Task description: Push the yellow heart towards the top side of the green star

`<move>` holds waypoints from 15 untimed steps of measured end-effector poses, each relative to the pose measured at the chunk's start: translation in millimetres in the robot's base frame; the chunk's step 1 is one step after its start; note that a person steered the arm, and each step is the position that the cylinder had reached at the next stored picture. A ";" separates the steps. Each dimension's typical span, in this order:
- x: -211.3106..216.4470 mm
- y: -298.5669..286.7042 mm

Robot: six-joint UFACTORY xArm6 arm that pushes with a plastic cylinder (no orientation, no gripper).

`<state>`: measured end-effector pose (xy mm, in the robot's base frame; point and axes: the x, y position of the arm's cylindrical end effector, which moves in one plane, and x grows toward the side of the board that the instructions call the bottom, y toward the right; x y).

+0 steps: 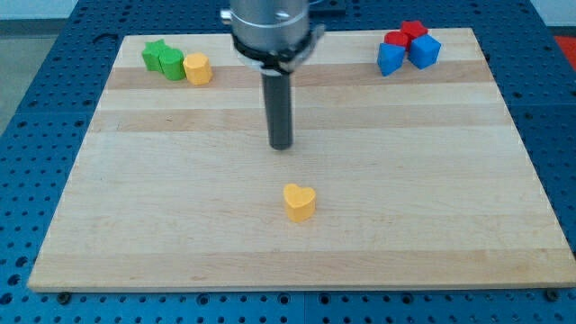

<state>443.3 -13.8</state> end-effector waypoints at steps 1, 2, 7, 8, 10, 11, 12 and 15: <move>7.6 19.7; 33.7 35.5; 104.1 12.0; 98.2 -11.3; 68.3 -32.2; 47.7 -46.5; 26.1 -62.5; -39.5 -96.6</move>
<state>403.8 -110.4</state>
